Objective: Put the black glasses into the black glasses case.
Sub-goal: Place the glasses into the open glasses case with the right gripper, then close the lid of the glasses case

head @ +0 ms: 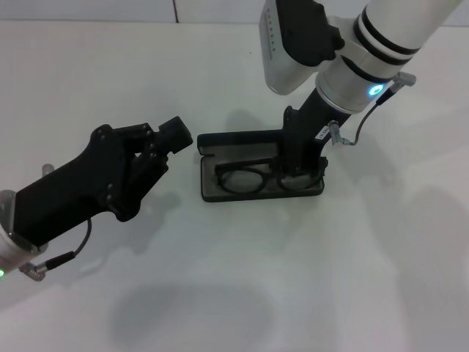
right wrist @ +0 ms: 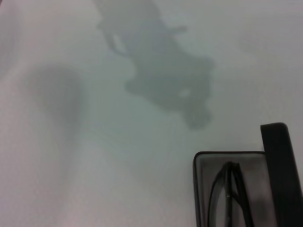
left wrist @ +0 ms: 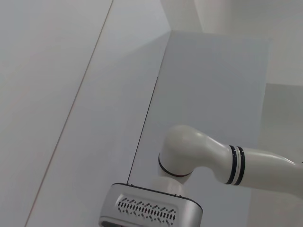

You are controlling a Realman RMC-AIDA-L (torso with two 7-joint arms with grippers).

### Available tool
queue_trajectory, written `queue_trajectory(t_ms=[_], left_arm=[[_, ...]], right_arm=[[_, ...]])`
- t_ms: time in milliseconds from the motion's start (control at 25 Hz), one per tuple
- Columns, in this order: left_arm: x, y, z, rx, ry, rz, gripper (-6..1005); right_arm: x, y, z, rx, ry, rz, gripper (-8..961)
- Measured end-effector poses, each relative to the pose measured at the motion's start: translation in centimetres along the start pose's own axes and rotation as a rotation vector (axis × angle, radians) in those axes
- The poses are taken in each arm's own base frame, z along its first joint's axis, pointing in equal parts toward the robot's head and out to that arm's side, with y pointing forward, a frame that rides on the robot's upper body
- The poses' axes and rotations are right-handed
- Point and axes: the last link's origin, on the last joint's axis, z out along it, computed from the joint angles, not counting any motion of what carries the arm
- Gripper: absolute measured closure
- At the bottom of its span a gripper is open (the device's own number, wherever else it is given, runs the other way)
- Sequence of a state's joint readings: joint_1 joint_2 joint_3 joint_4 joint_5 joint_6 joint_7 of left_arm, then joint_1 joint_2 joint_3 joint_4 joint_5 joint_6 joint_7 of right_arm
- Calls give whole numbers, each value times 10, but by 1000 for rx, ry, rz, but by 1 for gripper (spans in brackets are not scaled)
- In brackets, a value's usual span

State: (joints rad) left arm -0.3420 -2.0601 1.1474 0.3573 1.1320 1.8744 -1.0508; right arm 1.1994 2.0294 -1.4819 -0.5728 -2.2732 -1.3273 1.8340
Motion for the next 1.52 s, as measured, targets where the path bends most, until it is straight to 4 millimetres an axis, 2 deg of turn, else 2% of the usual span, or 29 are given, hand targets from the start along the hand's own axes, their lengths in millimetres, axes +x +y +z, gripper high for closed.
queue_trajectory(t_ms=[560,680,960,1160,1320,1400,1440,1480,1520], left_arm=[[1,1,0,-4,4,-3,956],[2,0,1,-7,6,-3,957],[10,-9,11,-41,-7,-5,956],[22,-25,26,-69,-54,-16,953],[31,-35,34,-98,-117,-20,950],[36,-42,38,-111,-156,-18,944],[39,-50,52,-132,-210,-10,938],[39,-50,52,-132,-210,-10,933],[40,-54,61,-140,-243,-7,927]], right_arm=[[-5,2,-12,43,-37,-15,854],[-2,9,-18,59,-65,-3,852],[17,46,-48,196,-192,41,846],[43,82,-75,269,-339,128,842],[72,106,-97,313,-472,234,838],[93,119,-108,304,-564,310,837],[104,125,-113,297,-602,348,836],[121,133,-119,290,-647,396,835],[136,141,-124,279,-688,439,834]])
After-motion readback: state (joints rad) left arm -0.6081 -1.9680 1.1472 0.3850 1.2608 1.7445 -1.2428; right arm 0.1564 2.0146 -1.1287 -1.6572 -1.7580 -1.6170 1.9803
